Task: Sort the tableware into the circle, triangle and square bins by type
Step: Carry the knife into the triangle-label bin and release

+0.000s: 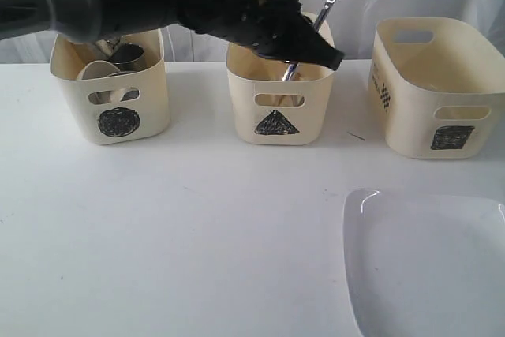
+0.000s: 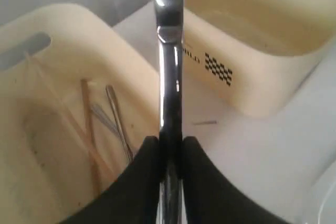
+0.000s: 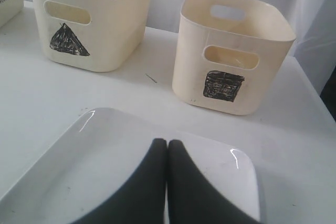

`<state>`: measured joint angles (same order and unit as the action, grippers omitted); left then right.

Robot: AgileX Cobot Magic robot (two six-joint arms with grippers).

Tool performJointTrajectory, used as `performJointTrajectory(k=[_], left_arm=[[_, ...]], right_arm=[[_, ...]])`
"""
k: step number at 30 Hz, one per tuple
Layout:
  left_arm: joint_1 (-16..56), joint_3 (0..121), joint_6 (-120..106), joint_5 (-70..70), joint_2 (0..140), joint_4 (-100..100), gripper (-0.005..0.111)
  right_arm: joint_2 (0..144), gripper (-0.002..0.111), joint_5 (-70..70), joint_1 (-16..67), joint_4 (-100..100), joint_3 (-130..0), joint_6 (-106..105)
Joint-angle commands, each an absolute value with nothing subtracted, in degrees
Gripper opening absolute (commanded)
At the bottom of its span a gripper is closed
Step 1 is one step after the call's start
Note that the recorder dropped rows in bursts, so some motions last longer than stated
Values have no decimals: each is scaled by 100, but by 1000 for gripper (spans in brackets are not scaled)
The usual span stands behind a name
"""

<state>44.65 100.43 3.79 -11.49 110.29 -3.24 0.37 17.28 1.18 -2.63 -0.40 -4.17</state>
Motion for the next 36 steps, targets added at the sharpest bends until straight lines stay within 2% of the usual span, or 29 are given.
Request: performJointTrajectory(k=[1, 5, 16, 18, 22, 23, 36], left_arm=[[4249, 11142, 284, -968, 11816, -416, 0], [3935, 12049, 252, -1378, 12433, -416, 0], [3579, 12201, 263, -1514, 12930, -395, 1], [3579, 12201, 263, -1463, 12943, -382, 11], [3567, 12201, 274, -1623, 12932, -367, 43], [3567, 12212, 274, -1736, 12905, -329, 47], [3567, 12026, 0, -3104, 12113, -175, 48]], right_arm=[[0, 0, 1679, 136, -278, 0, -413], [0, 0, 1679, 136, -278, 0, -413], [0, 0, 1679, 136, -278, 0, -413], [0, 0, 1679, 136, -278, 0, -413], [0, 0, 1679, 136, -278, 0, -413], [0, 0, 1679, 136, -278, 0, -413], [0, 0, 1679, 136, -278, 0, -413]])
